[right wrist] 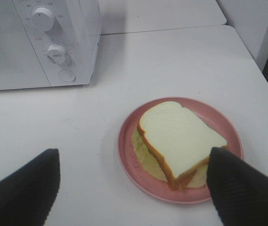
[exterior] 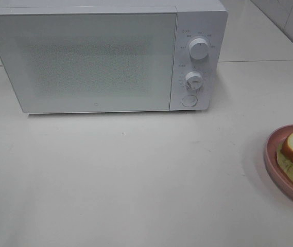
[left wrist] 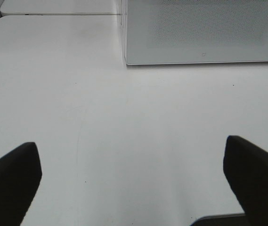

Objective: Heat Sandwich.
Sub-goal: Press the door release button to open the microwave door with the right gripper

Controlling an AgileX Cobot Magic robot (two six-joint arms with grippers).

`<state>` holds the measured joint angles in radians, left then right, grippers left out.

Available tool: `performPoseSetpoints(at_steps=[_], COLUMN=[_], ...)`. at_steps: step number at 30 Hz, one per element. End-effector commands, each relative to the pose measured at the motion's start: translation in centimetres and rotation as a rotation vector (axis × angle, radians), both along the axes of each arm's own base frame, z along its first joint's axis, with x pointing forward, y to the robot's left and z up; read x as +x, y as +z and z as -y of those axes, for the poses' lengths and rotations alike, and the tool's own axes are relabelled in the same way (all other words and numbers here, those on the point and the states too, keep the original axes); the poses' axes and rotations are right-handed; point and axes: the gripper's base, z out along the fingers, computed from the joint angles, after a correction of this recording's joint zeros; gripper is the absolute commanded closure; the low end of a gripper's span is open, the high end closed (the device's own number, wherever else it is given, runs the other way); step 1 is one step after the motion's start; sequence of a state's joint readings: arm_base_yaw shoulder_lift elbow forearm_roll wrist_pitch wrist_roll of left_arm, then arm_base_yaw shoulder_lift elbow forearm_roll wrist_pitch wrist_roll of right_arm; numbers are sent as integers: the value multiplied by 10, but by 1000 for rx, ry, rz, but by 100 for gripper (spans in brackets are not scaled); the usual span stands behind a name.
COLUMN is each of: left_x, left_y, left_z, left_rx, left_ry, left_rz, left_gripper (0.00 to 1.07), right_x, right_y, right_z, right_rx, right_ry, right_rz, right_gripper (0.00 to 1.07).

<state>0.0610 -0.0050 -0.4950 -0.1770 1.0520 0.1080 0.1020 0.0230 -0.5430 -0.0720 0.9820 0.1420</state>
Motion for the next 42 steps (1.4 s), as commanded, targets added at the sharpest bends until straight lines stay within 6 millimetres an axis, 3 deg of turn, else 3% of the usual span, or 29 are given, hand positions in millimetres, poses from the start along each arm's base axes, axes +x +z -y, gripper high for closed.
performPoseSetpoints(at_steps=[1, 15, 26, 42], left_x=[-3, -3, -3, -3], left_y=[1, 1, 1, 1], left_z=[0, 0, 0, 0], left_rx=[1, 1, 1, 1], left_ry=[0, 0, 0, 0], left_rz=[38, 38, 38, 38], left_gripper=[3, 3, 3, 3], right_x=[14, 63, 105, 155], right_y=[7, 14, 2, -11], right_z=[-2, -7, -12, -18], right_rx=[-8, -19, -33, -33], right_ry=[2, 14, 21, 36], right_rz=[4, -56, -200, -203], right_gripper=[24, 27, 32, 31])
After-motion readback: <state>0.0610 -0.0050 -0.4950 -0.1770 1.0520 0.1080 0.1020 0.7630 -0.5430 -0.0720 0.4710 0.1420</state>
